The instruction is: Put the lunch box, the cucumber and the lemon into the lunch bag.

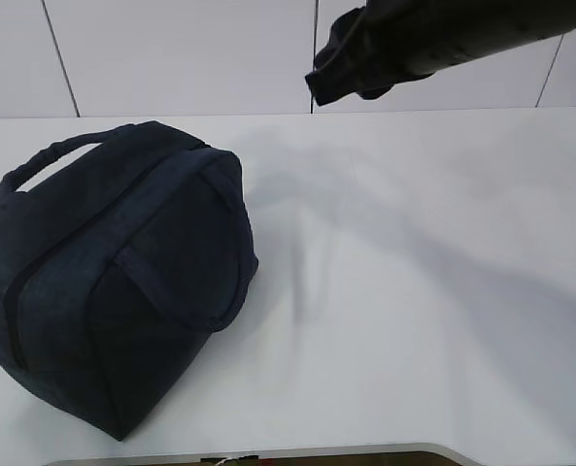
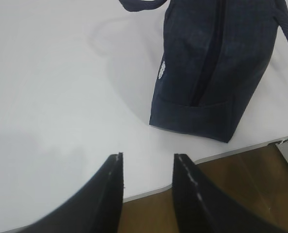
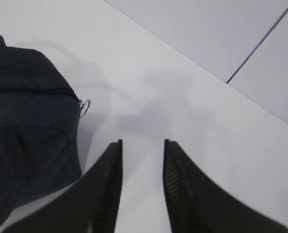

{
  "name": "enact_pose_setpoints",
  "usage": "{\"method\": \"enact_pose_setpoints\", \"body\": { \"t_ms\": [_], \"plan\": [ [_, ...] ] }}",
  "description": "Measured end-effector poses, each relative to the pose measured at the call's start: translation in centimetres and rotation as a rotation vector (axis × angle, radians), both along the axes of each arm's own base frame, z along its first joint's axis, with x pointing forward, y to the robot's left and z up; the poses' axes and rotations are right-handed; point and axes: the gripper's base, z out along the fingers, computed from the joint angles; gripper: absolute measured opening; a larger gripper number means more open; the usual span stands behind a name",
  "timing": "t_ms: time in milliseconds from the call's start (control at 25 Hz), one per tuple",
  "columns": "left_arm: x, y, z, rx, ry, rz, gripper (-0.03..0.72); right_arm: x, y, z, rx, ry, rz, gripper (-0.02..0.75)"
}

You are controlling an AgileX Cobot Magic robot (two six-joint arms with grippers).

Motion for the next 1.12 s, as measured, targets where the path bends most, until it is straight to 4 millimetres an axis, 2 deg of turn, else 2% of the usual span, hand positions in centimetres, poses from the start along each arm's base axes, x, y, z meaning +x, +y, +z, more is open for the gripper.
{"method": "enact_pose_setpoints", "body": {
  "t_ms": [280, 560, 800, 1120],
  "plan": [
    [0.0, 0.0, 0.0, 0.000, 0.000, 0.000, 0.242, -2.4, -1.9, 1.8, -0.017, 0.083, -0.045, 0.246],
    [0.0, 0.0, 0.0, 0.000, 0.000, 0.000, 0.242, -5.5, -3.3, 4.2, 0.079, 0.153, -0.059, 0.246],
    [0.0, 0.0, 0.0, 0.000, 0.000, 0.000, 0.242, -7.9, -4.7, 5.2, 0.080, 0.225, -0.070, 0.245],
    [0.0, 0.0, 0.0, 0.000, 0.000, 0.000, 0.242, -11.8, -7.2, 7.4, 0.075, 0.229, -0.061, 0.245]
  ]
}}
